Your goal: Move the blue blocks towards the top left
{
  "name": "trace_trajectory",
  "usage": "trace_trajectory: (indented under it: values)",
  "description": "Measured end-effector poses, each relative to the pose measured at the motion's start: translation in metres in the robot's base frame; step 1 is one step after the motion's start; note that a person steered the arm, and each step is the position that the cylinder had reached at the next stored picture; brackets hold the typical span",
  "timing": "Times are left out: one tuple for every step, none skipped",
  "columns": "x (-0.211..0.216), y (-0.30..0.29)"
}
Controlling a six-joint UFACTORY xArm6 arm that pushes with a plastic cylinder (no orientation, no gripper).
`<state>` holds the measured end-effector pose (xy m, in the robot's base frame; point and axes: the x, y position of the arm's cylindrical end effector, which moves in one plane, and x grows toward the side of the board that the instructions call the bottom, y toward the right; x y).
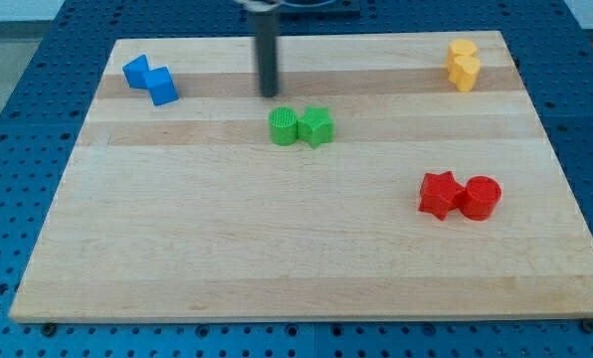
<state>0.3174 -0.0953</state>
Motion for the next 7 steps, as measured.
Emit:
trace_trajectory:
  values:
    - [0.017,-0.06]
    - [0.042,-0.105]
    - [0.042,-0.105]
    - [0.006,-0.106]
    - [0.005,-0.106]
    - [-0.008,-0.106]
    - [-0.008,-0.106]
